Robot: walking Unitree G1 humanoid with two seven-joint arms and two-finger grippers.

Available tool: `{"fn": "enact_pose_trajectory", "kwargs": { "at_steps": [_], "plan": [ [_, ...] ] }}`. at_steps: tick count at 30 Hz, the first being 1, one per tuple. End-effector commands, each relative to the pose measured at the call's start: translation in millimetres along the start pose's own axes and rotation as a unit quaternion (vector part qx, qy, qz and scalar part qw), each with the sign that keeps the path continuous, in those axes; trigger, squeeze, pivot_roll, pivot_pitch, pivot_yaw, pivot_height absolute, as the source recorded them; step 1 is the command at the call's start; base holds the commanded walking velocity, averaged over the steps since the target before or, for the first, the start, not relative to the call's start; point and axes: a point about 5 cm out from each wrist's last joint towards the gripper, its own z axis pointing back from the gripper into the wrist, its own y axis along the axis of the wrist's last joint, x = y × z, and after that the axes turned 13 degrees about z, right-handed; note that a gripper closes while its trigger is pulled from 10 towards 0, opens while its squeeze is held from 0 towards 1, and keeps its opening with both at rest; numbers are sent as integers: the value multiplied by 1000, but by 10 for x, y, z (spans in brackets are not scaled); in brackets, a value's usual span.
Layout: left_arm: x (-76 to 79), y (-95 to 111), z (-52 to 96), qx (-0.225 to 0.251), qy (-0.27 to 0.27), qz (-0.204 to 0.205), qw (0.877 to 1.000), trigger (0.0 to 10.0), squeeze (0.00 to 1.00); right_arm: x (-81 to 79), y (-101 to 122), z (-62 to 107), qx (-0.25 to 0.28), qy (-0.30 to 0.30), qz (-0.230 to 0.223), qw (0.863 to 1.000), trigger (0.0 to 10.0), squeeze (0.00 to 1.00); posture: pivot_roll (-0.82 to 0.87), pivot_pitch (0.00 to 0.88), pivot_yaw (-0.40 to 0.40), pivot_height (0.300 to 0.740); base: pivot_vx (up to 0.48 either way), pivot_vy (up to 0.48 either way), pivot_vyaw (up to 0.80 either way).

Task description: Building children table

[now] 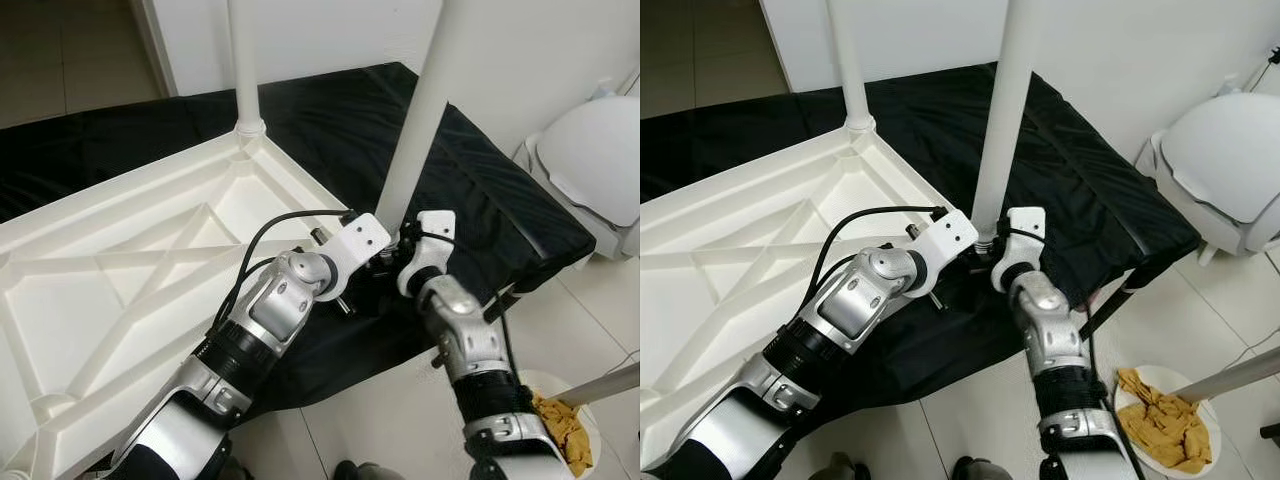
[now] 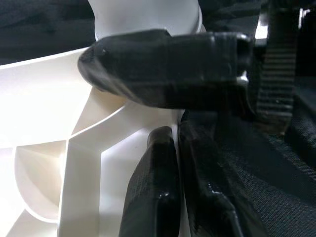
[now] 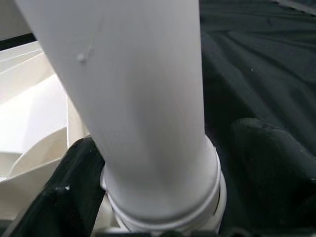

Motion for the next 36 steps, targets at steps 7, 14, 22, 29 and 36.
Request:
{"fn": "enact_pose_trajectory", "kwargs": {
  "at_steps": [7,14,22,29,36],
  "plan": [
    [48,57,-3,4,-16,-13,1000,10000,0,228,96,-51,24,57,11,998,10000,0,-70,66,-26,740,0,0,0],
    [46,61,-3,3,-18,-19,1000,10000,0,310,28,-92,15,150,46,988,10000,0,-67,62,-11,740,0,0,0],
    [57,46,-12,-4,-19,-26,999,10000,0,331,-111,-93,-22,211,63,975,10000,0,-63,76,-5,740,0,0,0],
    [52,47,-14,-4,-20,-21,1000,10000,0,320,-135,-95,-22,219,56,974,10000,0,-65,79,-2,740,0,0,0],
    [59,46,-38,-20,-25,-14,999,10000,0,345,-155,-93,-19,221,57,973,10000,0,-73,85,8,740,0,0,0]
  ]
}}
